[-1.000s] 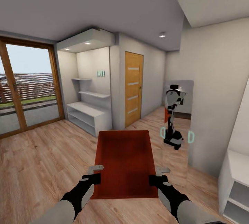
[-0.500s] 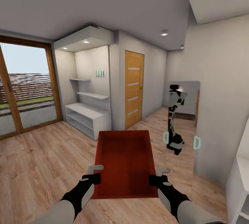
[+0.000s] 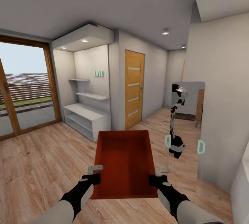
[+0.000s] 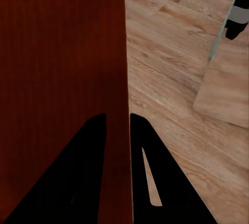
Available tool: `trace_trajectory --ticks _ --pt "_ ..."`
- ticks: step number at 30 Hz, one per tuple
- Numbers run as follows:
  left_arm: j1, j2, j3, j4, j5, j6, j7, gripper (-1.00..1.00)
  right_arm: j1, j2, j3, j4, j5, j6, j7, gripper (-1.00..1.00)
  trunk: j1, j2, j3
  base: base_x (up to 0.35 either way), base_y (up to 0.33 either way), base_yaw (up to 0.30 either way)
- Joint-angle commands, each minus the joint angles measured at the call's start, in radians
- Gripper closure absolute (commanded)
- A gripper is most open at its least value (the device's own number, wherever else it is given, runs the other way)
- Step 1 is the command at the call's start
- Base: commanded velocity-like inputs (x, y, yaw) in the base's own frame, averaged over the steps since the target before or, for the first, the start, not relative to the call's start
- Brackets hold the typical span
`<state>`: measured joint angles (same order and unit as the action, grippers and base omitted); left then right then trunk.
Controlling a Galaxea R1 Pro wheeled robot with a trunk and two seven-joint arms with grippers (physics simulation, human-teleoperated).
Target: Move the two storage containers from the living room to the garage. In the garage, place one container on the floor and stack the other container on top of it (either order is fine).
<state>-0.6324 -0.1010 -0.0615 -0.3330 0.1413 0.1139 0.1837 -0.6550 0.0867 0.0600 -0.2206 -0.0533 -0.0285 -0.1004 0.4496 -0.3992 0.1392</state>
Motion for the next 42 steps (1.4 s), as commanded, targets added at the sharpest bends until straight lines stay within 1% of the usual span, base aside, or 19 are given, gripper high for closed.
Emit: trace_trajectory --ticks 1,6,9,12,17,22,25,26,42 --pt "0.000 0.006 -0.001 -0.008 0.004 0.000 0.011 1.00 0.000 -0.005 0.012 0.004 -0.012 -0.003 -0.006 1.00 0.000 -0.001 -0.001 0.000 0.000 0.000" --pt "0.000 0.008 -0.014 0.013 0.031 -0.029 0.011 1.00 0.000 -0.005 0.015 0.001 0.002 -0.004 -0.014 1.00 0.000 -0.001 -0.001 0.000 0.000 0.000" --pt "-0.001 0.018 -0.043 0.018 0.067 -0.034 0.009 1.00 0.000 -0.001 0.021 0.001 0.003 -0.004 -0.019 1.00 0.000 -0.001 -0.001 0.000 0.000 0.000" --pt "0.000 0.017 -0.064 0.022 0.091 -0.036 0.008 1.00 0.000 0.000 0.020 0.001 0.008 -0.004 -0.020 1.00 0.000 -0.001 -0.001 0.000 0.000 0.000" --pt "0.000 0.017 -0.077 0.021 0.104 -0.036 0.013 1.00 0.000 -0.003 0.032 0.001 -0.003 -0.004 -0.021 1.00 0.000 -0.001 -0.001 0.091 0.000 0.000" --pt "0.000 0.017 -0.092 0.020 0.119 -0.036 0.019 1.00 0.000 -0.006 0.047 0.001 -0.020 -0.004 -0.021 1.00 0.000 -0.001 -0.001 0.295 0.000 0.000" --pt "0.000 0.017 -0.104 0.019 0.130 -0.036 0.022 1.00 0.000 -0.008 0.049 0.001 -0.030 -0.004 -0.021 1.00 0.000 -0.001 -0.001 0.317 0.000 0.000" --pt "0.000 0.017 0.032 0.000 -0.023 -0.036 0.025 1.00 0.000 -0.015 0.049 0.001 -0.040 -0.004 -0.021 1.00 0.000 -0.001 -0.001 0.319 0.000 0.000" --pt "0.000 0.017 0.032 0.001 -0.023 -0.036 0.025 1.00 0.000 -0.015 0.049 0.001 -0.039 -0.001 -0.019 1.00 0.000 -0.001 -0.001 0.322 0.000 0.000"
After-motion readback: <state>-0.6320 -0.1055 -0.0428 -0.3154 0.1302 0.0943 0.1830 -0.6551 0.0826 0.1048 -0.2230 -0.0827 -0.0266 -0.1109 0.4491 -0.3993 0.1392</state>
